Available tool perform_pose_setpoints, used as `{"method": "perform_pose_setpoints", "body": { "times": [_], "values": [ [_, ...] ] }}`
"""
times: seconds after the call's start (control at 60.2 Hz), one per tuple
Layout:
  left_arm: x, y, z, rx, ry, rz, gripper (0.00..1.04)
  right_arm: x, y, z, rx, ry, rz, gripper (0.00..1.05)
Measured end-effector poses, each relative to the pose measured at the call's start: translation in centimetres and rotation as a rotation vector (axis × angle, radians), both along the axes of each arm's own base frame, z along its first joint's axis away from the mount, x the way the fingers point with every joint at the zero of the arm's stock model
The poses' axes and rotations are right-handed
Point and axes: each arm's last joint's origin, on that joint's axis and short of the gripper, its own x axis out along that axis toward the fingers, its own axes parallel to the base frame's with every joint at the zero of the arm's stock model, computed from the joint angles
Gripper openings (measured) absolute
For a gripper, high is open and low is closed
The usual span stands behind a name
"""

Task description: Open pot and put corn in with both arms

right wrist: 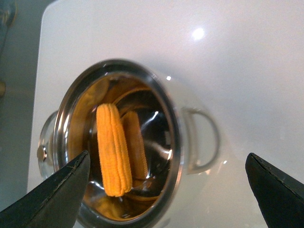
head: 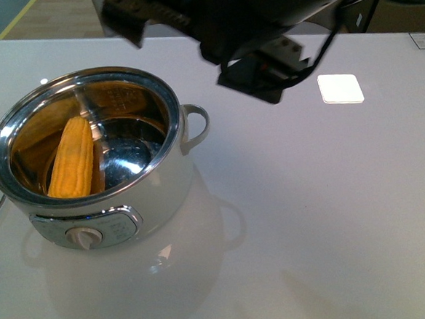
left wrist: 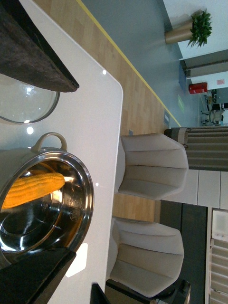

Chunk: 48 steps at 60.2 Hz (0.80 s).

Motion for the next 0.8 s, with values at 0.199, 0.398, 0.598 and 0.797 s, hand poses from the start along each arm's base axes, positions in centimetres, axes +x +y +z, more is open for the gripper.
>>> {"method": "perform_pose_setpoints", "body": {
  "times": [0.199, 0.398, 0.598, 0.797],
  "values": [
    [0.0, 0.0, 0.0, 0.0, 0.0, 0.0, 0.98, -2.1, -7.7, 2.1, -0.056, -0.084, -0.155, 0.96],
    [0.0, 0.0, 0.0, 0.0, 0.0, 0.0, 0.98, -5.6, -12.7, 3.7, -0.1, -0.173, -0.244, 0.96],
    [0.0, 0.0, 0.0, 0.0, 0.0, 0.0, 0.98, -10.2, -15.6, 4.3, -0.129, -0.266, -0.299, 0.96],
    [0.0, 0.0, 0.0, 0.0, 0.0, 0.0, 0.98, -13.5, -17.3, 3.1, -0.176, -0.295, -0.339, 0.96]
  ]
}}
